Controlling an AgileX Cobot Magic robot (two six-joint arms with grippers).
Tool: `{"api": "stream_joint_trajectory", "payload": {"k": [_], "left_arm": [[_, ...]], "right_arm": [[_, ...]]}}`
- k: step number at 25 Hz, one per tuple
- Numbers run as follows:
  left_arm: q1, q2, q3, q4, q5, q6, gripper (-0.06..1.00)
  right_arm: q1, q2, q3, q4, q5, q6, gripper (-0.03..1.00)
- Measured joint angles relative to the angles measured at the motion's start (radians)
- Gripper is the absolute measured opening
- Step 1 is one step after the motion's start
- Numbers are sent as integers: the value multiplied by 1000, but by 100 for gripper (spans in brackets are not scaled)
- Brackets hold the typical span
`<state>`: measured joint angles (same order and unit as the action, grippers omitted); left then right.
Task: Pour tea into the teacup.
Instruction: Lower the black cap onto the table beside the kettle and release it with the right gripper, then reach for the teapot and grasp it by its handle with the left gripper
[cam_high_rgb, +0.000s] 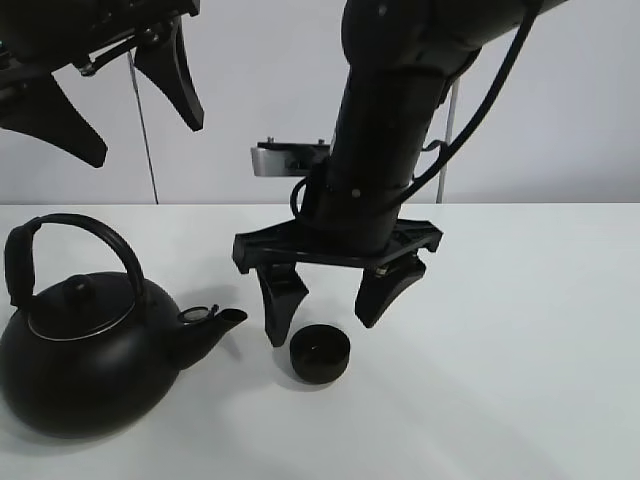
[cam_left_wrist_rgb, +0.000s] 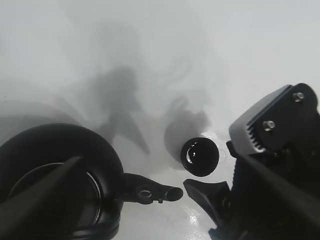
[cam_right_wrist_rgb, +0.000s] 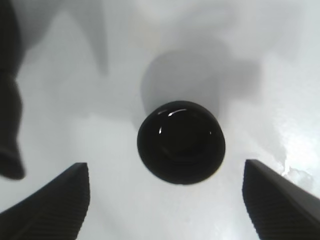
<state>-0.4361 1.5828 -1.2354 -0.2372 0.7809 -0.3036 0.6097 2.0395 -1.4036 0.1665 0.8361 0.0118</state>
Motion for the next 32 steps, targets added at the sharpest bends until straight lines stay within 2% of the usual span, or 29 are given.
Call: {"api": "stream_joint_trajectory", "payload": {"k": [6,12,19,25,32], "left_arm": [[0,0,0,0,-1,0,58],[0,0,0,0,-1,0,58],[0,0,0,0,-1,0,58],[0,0,0,0,-1,0,58],[0,0,0,0,-1,0,58]], "right_arm": [[-32,-89,1,-11,67,40,58],[-123,-195,39,7,92,44,58],[-257,-328,125,113,113,-2,58],[-355,-439,168,125,158,-30,58],[-393,-531,169,135,197,-42,58]]}}
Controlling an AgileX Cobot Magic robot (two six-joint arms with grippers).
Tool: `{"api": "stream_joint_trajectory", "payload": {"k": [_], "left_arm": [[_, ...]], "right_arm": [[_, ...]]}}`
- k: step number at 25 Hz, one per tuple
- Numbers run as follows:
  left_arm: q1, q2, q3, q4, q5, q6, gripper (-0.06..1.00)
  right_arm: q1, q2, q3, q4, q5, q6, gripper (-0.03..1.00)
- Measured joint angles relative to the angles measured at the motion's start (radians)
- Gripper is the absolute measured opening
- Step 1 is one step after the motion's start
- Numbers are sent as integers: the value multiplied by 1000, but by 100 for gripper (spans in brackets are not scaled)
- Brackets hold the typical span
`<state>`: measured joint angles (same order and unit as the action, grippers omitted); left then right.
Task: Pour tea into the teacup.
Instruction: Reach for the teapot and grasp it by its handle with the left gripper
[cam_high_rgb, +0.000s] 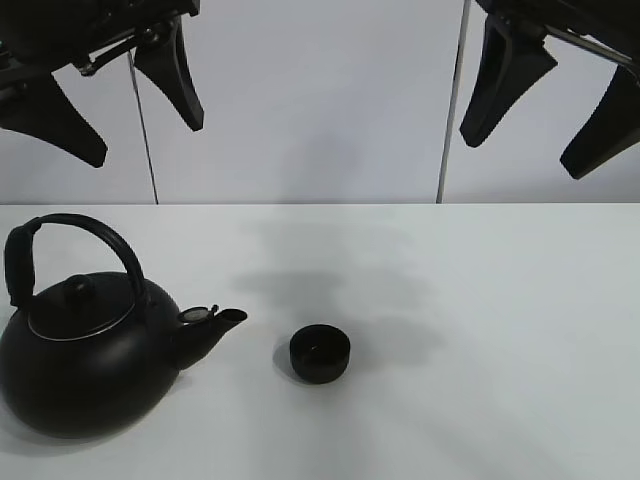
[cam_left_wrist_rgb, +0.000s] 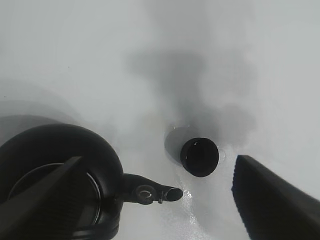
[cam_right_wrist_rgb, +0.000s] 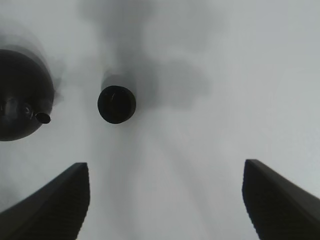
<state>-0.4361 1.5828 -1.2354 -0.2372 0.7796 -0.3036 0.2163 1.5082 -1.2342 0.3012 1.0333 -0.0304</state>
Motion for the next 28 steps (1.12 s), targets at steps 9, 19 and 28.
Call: {"api": "stream_joint_trajectory", "payload": {"k": [9,19,28], "left_arm": [[0,0,0,0,0,0,58],[0,0,0,0,0,0,58],[0,0,0,0,0,0,58]], "right_arm": [[0,-1,0,17,-11,0,58],[0,-1,0,22,-12,0,58],[0,-1,0,24,-13,0,58]]}}
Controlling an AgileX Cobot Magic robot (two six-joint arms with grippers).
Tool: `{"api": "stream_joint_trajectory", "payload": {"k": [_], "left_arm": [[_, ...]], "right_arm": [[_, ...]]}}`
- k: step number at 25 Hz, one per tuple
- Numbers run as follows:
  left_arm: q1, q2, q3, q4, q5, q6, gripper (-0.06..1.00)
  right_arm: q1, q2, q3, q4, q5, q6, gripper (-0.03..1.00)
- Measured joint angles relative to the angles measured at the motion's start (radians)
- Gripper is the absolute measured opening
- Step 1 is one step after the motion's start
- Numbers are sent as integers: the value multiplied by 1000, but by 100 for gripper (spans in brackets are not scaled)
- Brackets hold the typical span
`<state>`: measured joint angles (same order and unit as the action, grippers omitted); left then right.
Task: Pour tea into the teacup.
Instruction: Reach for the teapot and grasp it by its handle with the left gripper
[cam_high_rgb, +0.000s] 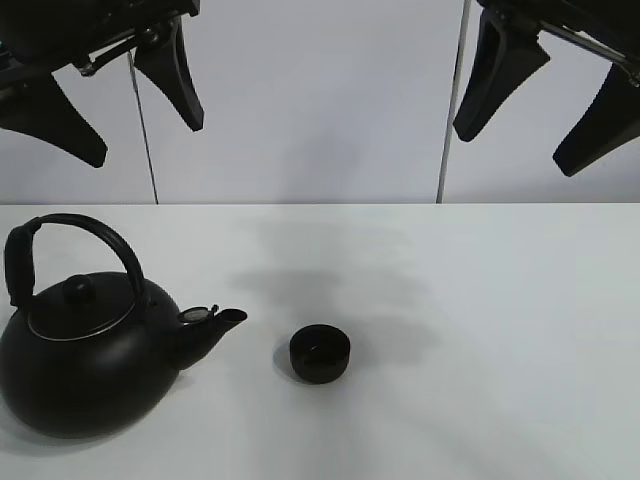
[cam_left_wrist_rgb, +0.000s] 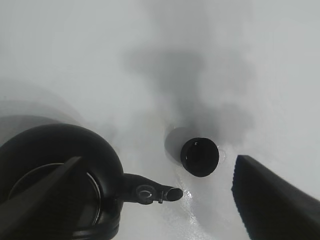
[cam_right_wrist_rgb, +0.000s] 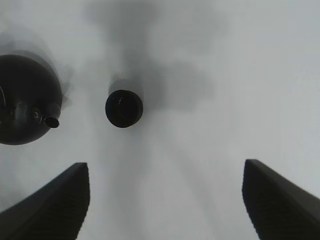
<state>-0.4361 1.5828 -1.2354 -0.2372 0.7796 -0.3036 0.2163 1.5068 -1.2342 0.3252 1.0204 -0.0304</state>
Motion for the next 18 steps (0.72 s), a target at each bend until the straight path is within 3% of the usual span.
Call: {"api": "stream_joint_trajectory", "payload": {"k": [10,18], "left_arm": [[0,0,0,10,-1,0,58],[0,0,0,21,-63,15,57]], "right_arm": [[0,0,0,0,0,-8,58],[0,0,0,0,0,-15,58]]}}
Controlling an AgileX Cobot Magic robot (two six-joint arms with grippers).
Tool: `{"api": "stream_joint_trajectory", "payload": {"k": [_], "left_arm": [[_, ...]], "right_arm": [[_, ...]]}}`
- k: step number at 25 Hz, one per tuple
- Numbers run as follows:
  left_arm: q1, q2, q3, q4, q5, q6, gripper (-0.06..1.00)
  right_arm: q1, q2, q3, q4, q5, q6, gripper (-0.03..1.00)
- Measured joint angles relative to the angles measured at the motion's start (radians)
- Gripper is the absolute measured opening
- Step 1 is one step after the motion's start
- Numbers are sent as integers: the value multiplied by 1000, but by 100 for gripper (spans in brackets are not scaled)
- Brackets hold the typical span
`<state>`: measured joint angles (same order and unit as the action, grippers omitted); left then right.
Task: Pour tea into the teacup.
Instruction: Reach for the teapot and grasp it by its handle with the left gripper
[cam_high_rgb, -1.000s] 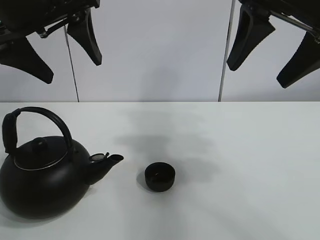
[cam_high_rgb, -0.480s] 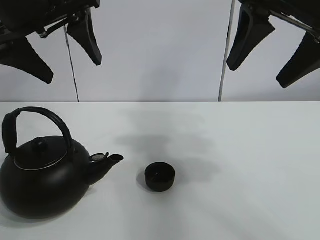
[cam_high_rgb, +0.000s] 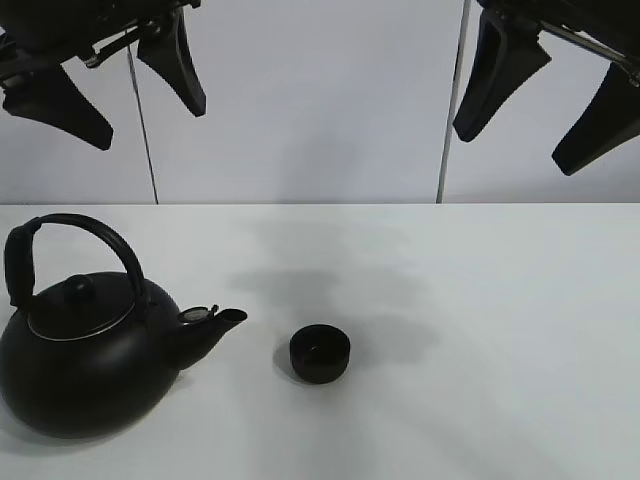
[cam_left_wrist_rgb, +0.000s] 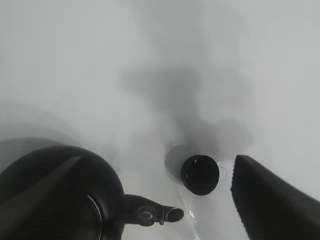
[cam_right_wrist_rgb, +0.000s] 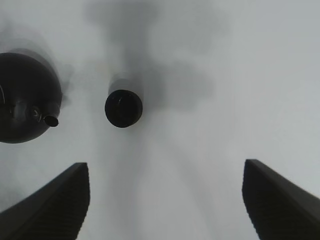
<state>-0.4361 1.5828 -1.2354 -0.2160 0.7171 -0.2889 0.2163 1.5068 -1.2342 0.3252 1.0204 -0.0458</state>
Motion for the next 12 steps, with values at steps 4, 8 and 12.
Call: {"api": "stream_joint_trajectory", "payload": {"k": [4,8,12], "left_arm": [[0,-12,0,0,-43,73,57],[0,-60,0,0,-63,157,57],[0,-134,0,0,-76,240,57]], "right_arm": [[0,0,0,0,-2,-2,58],[0,0,0,0,-3,-3,58],[0,0,0,-1,-9,-4,58]]}}
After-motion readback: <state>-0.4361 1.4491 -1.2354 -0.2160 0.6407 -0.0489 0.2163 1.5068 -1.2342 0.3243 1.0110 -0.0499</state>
